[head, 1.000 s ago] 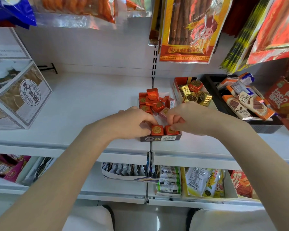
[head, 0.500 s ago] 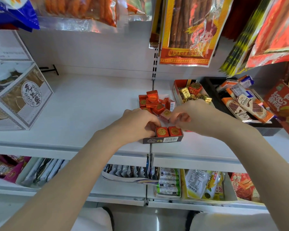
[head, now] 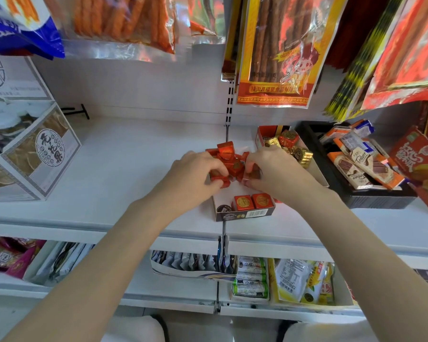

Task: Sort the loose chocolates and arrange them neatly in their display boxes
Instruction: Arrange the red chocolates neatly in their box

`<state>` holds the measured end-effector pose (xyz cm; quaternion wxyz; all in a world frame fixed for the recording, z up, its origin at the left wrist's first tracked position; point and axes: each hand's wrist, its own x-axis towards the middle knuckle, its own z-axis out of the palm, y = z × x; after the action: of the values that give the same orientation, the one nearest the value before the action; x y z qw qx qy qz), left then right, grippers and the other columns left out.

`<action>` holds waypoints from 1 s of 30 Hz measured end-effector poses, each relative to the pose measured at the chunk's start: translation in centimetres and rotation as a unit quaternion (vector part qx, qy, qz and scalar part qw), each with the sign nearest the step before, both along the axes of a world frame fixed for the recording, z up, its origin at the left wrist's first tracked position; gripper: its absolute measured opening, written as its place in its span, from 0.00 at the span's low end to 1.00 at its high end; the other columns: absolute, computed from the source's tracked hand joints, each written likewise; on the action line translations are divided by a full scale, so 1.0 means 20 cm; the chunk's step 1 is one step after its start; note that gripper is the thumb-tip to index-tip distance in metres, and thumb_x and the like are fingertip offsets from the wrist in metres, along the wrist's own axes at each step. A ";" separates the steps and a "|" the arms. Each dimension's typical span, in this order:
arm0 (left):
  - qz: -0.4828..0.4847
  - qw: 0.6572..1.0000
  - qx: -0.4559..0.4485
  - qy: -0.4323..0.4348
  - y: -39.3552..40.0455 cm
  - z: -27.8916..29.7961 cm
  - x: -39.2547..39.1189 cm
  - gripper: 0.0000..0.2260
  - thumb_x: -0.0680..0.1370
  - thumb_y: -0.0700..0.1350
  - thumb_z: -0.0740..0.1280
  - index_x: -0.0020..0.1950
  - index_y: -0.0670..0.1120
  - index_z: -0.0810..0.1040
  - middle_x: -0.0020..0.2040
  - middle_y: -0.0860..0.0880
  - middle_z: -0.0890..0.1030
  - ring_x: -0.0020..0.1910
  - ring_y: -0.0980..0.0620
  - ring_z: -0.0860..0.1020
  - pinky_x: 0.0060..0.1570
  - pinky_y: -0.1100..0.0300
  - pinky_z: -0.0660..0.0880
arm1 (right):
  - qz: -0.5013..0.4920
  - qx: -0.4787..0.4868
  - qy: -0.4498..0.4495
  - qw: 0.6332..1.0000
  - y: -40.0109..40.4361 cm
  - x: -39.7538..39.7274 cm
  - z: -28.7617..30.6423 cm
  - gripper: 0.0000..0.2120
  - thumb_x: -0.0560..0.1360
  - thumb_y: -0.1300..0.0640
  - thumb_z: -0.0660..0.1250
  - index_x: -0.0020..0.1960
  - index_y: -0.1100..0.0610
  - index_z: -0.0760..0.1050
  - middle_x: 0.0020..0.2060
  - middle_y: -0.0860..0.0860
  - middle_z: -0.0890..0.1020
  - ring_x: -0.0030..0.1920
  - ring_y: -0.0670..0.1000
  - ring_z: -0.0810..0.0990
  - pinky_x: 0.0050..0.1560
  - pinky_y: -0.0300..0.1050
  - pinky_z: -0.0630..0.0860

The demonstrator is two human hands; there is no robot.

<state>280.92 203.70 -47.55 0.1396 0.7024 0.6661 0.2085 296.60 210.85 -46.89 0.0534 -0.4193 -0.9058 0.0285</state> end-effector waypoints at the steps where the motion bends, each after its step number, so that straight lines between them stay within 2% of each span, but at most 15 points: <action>1: 0.018 1.000 0.000 0.007 -0.01 0.00 -0.01 0.13 0.75 0.46 0.66 0.59 0.51 0.76 0.57 0.49 0.75 0.58 0.48 0.70 0.60 0.51 0.68 | 0.000 -0.004 0.002 1.000 0.00 0.00 0.00 0.12 0.73 0.53 0.66 0.53 0.58 0.76 0.49 0.55 0.77 0.45 0.50 0.71 0.47 0.43 0.74; 4: 0.036 0.996 -0.079 0.024 -0.03 -0.03 -0.02 0.22 0.75 0.51 0.65 0.68 0.49 0.66 0.63 0.48 0.69 0.64 0.48 0.67 0.63 0.52 0.67 | -0.010 -0.040 0.050 0.998 0.01 -0.01 0.01 0.16 0.72 0.54 0.68 0.59 0.56 0.71 0.50 0.51 0.75 0.46 0.50 0.73 0.45 0.41 0.73; 6: 0.031 0.993 -0.110 0.011 -0.03 -0.04 -0.02 0.23 0.75 0.51 0.64 0.68 0.49 0.65 0.64 0.48 0.68 0.64 0.50 0.67 0.64 0.53 0.67 | -0.011 -0.071 0.097 0.993 0.02 -0.02 0.04 0.17 0.71 0.55 0.69 0.60 0.54 0.72 0.48 0.48 0.71 0.45 0.47 0.72 0.44 0.36 0.70; 9: 0.024 0.991 -0.127 -0.026 -0.03 -0.02 -0.03 0.21 0.75 0.49 0.65 0.67 0.48 0.66 0.61 0.48 0.72 0.60 0.50 0.71 0.61 0.55 0.69 | 0.041 -0.117 0.140 0.982 0.00 -0.03 0.07 0.10 0.70 0.55 0.70 0.50 0.50 0.77 0.45 0.45 0.73 0.40 0.41 0.73 0.37 0.25 0.68; 11: 0.022 0.989 -0.139 -0.035 -0.03 -0.01 -0.03 0.20 0.76 0.47 0.64 0.67 0.48 0.65 0.60 0.47 0.73 0.57 0.50 0.73 0.59 0.55 0.71 | 0.056 -0.124 0.126 0.983 0.00 -0.03 0.04 0.07 0.70 0.56 0.70 0.48 0.51 0.78 0.45 0.45 0.74 0.38 0.38 0.71 0.34 0.25 0.66; 13: 0.022 0.988 -0.147 -0.040 -0.03 0.00 -0.04 0.20 0.76 0.45 0.64 0.67 0.48 0.65 0.58 0.48 0.74 0.56 0.51 0.73 0.58 0.56 0.71 | 0.037 -0.130 0.111 0.985 0.00 -0.02 0.03 0.09 0.71 0.57 0.70 0.51 0.52 0.77 0.43 0.43 0.74 0.38 0.38 0.71 0.35 0.26 0.63; 17: 0.018 0.982 -0.169 -0.086 -0.04 0.00 -0.07 0.19 0.76 0.47 0.64 0.66 0.50 0.66 0.53 0.52 0.76 0.52 0.54 0.74 0.48 0.63 0.69 | 0.063 -0.209 0.185 0.958 -0.04 -0.04 0.05 0.13 0.66 0.58 0.74 0.48 0.53 0.75 0.37 0.39 0.77 0.39 0.39 0.76 0.37 0.25 0.71; 20: 0.015 0.981 -0.170 -0.097 -0.05 0.01 -0.09 0.18 0.76 0.45 0.65 0.65 0.52 0.68 0.50 0.53 0.78 0.52 0.54 0.75 0.45 0.65 0.69 | 0.107 -0.200 0.142 0.964 -0.08 -0.08 0.02 0.08 0.67 0.56 0.74 0.44 0.54 0.77 0.35 0.39 0.75 0.37 0.37 0.73 0.38 0.24 0.69; 25: 0.014 0.981 -0.172 -0.091 -0.05 -0.01 -0.11 0.17 0.77 0.43 0.63 0.65 0.53 0.67 0.52 0.51 0.79 0.53 0.53 0.75 0.49 0.63 0.67 | 0.135 -0.258 0.081 0.953 -0.08 -0.10 -0.01 0.06 0.71 0.57 0.69 0.47 0.55 0.82 0.42 0.47 0.82 0.39 0.39 0.75 0.40 0.26 0.70; 27: 0.017 0.981 -0.170 -0.090 -0.05 -0.01 -0.11 0.16 0.78 0.43 0.62 0.65 0.53 0.68 0.52 0.52 0.78 0.53 0.54 0.75 0.49 0.63 0.67 | 0.120 -0.248 0.097 0.956 -0.07 -0.08 0.00 0.06 0.74 0.58 0.65 0.48 0.54 0.81 0.44 0.47 0.82 0.41 0.39 0.76 0.42 0.24 0.71; 30: 0.019 0.986 -0.149 -0.076 -0.05 0.00 -0.12 0.13 0.78 0.43 0.61 0.61 0.53 0.72 0.50 0.52 0.78 0.48 0.56 0.75 0.42 0.67 0.68 | 0.059 -0.177 0.122 0.975 -0.04 -0.04 0.05 0.09 0.76 0.60 0.61 0.49 0.52 0.79 0.47 0.45 0.79 0.47 0.42 0.75 0.47 0.30 0.73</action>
<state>278.57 202.74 -47.54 0.2887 0.6433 0.6903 0.1622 295.77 210.10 -45.97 0.0868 -0.3609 -0.8964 0.2424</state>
